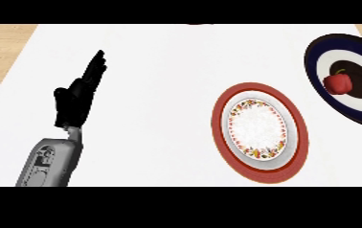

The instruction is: Pick the bell pepper from the plate and place it in the plate

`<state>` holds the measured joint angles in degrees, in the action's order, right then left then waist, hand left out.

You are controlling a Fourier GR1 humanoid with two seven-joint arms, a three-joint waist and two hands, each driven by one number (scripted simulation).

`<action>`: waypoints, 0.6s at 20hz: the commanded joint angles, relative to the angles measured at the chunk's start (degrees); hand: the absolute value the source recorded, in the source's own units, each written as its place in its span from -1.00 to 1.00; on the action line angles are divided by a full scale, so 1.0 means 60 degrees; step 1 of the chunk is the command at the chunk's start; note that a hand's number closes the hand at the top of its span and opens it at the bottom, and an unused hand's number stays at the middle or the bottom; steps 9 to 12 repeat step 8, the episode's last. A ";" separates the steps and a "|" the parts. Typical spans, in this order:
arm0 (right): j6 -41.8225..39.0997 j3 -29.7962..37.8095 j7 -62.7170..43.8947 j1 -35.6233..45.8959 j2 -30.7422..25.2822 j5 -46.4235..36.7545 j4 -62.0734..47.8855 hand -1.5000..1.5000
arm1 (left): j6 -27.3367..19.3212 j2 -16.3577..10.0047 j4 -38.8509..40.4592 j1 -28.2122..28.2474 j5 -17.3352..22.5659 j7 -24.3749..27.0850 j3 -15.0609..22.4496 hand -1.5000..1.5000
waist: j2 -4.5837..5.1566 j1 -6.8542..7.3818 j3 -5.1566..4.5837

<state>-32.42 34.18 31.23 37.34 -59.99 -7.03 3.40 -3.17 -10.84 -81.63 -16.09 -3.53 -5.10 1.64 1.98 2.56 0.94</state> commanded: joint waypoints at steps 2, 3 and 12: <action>-0.0643 0.0139 0.0443 -0.0486 -0.0099 0.0145 0.0165 -1.00 | 0.0149 -0.0217 0.0022 -0.0198 0.0025 -0.0034 -0.0109 0.00 | 0.0024 -0.0011 0.0030; -0.0642 0.0120 0.0478 -0.0707 -0.0064 0.0124 0.0155 -1.00 | 0.0085 -0.0033 -0.0062 0.0073 -0.0029 0.0016 0.0065 0.00 | 0.0006 0.0009 0.0037; -0.0854 0.0279 0.0290 -0.0865 -0.0204 0.0292 0.0305 -1.00 | 0.0038 -0.0038 -0.0021 0.0177 -0.0008 0.0160 -0.0027 0.00 | 0.0025 0.0045 0.0047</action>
